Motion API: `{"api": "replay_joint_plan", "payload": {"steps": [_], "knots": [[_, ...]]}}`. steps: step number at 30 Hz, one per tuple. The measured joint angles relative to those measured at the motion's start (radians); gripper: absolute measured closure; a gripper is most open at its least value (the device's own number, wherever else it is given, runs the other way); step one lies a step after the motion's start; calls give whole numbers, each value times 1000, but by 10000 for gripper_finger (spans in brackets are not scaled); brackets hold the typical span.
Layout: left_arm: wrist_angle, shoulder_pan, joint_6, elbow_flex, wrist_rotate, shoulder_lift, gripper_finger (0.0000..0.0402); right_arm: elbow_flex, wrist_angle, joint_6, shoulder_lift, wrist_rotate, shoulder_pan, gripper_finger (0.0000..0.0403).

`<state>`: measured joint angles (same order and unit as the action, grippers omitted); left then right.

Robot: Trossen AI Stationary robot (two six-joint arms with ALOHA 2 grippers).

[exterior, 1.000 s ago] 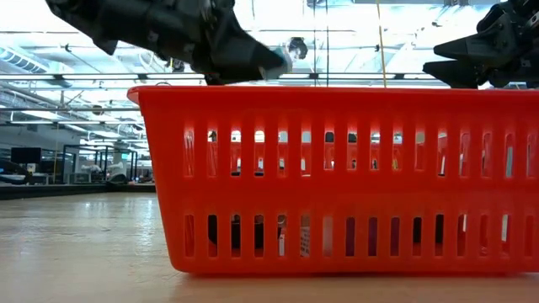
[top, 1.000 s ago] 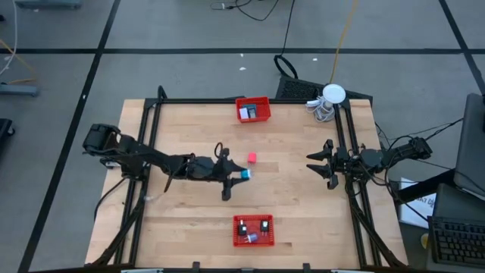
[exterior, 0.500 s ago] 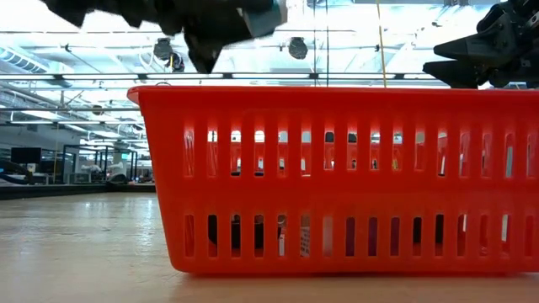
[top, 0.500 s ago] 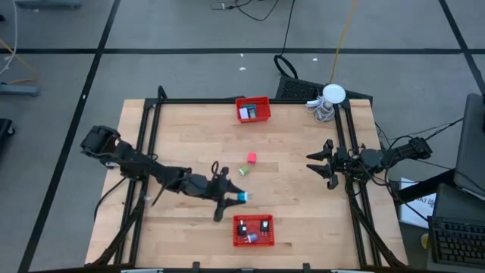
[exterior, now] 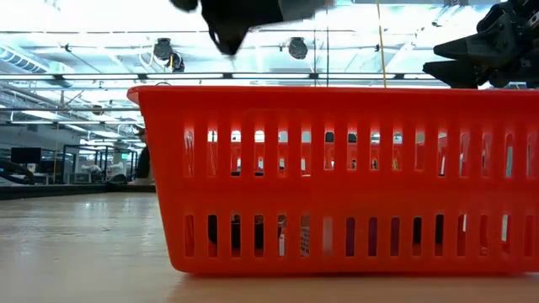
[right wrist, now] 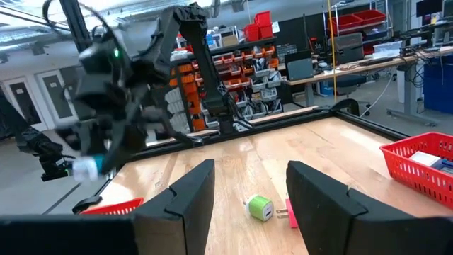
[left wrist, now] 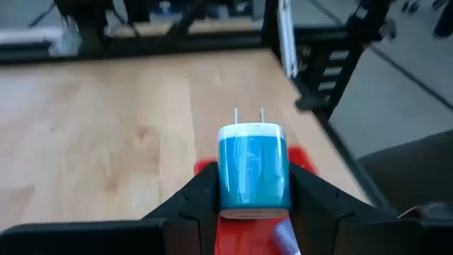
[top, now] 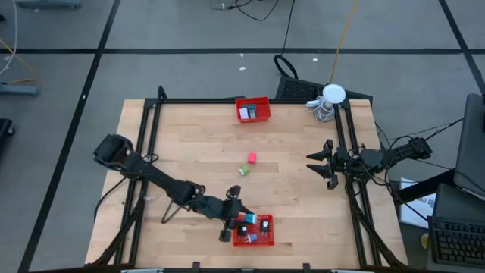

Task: Pick & Place Office items
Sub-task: Put the blue charger adapter into the bottom orange bin

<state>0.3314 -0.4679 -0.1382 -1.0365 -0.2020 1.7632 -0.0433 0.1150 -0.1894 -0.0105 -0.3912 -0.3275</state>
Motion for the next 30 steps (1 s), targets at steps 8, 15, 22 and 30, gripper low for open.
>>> {"api": "replay_joint_plan", "payload": {"steps": [8, 15, 22, 30], "knots": [[78, 1, -75, -2, 38, 128, 270, 0, 0, 0, 0, 0, 0, 238], [140, 1, -111, -3, 99, 202, 270, 0, 0, 0, 0, 0, 0, 238], [139, 1, -144, -3, 100, 244, 270, 0, 0, 0, 0, 0, 0, 238], [138, 2, -138, -3, 101, 244, 267, 0, 0, 0, 0, 0, 0, 238]]}}
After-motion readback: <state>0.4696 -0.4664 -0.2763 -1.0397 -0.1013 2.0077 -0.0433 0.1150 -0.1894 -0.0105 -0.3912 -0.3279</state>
